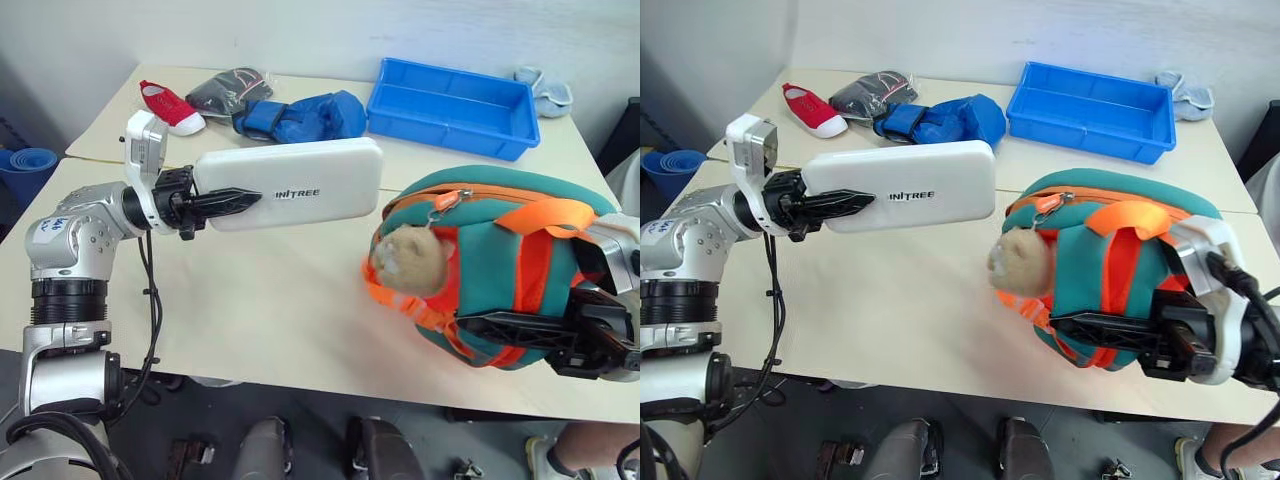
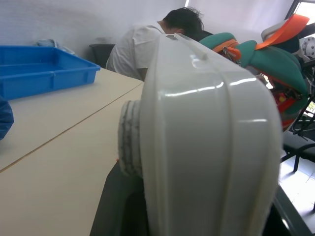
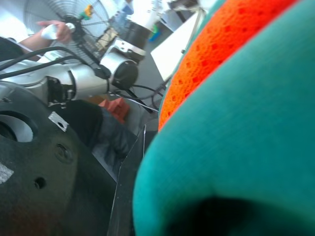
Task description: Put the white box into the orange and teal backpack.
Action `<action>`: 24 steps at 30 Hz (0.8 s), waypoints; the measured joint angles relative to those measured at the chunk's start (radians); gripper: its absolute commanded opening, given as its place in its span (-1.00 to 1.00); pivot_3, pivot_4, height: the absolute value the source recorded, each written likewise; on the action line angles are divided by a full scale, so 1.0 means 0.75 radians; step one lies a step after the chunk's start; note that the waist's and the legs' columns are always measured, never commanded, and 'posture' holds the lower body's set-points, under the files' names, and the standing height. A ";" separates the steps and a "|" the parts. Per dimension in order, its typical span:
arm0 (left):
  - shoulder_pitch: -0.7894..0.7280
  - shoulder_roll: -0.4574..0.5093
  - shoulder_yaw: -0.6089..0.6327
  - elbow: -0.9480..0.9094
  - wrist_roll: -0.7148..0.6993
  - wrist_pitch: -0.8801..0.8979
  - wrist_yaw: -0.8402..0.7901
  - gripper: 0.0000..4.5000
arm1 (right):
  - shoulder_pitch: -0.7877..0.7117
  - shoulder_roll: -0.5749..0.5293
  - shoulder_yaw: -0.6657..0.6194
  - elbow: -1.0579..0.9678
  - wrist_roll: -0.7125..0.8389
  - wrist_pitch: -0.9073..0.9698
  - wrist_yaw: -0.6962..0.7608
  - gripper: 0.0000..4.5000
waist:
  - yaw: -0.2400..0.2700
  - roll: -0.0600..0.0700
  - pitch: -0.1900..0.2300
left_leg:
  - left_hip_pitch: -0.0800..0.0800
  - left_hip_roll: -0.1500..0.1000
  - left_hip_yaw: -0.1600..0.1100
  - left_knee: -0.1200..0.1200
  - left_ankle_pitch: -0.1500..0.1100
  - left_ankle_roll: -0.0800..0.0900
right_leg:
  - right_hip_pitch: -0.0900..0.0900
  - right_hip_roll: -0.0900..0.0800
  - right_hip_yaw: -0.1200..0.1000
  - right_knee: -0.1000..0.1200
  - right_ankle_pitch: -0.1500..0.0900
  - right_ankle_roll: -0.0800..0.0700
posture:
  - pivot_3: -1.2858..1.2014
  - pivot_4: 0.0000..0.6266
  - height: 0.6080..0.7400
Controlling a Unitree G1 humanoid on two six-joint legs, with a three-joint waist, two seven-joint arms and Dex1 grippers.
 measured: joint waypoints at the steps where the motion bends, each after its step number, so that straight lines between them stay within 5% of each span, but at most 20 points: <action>1: 0.001 -0.015 0.000 -0.026 -0.004 0.001 -0.001 -0.45 | 0.029 0.009 -0.010 0.005 -0.049 0.004 0.018 -0.99 | 0.004 0.000 0.000 | 0.000 0.000 0.000 0.002 0.000 0.001 | 0.000 0.000 0.000 0.000 0.000 0.000 | 0.03 -0.52 1.00; 11: -0.036 -0.230 -0.070 -0.055 0.048 -0.121 0.079 -0.45 | 0.130 0.029 -0.045 0.013 -0.225 0.006 0.132 -0.99 | 0.021 0.000 0.000 | 0.000 -0.001 0.000 0.005 -0.001 0.002 | 0.001 0.000 0.001 0.000 0.001 0.001 | 0.03 -0.52 1.00; 20: -0.085 -0.243 -0.172 -0.016 0.093 -0.206 -0.047 -0.45 | 0.120 0.042 -0.045 0.007 -0.242 -0.005 0.121 -0.99 | 0.020 0.000 0.000 | 0.000 -0.001 0.000 0.007 -0.001 0.002 | 0.001 0.001 0.001 0.000 0.001 0.002 | 0.03 -0.52 1.00; 24: -0.149 -0.241 -0.302 0.089 0.314 -0.540 -0.102 -0.45 | 0.095 0.085 -0.026 -0.015 -0.301 -0.043 0.095 -0.99 | 0.022 0.000 0.000 | 0.001 -0.002 0.001 0.007 -0.001 0.002 | 0.001 0.001 0.000 0.000 0.001 0.002 | 0.03 -0.52 1.00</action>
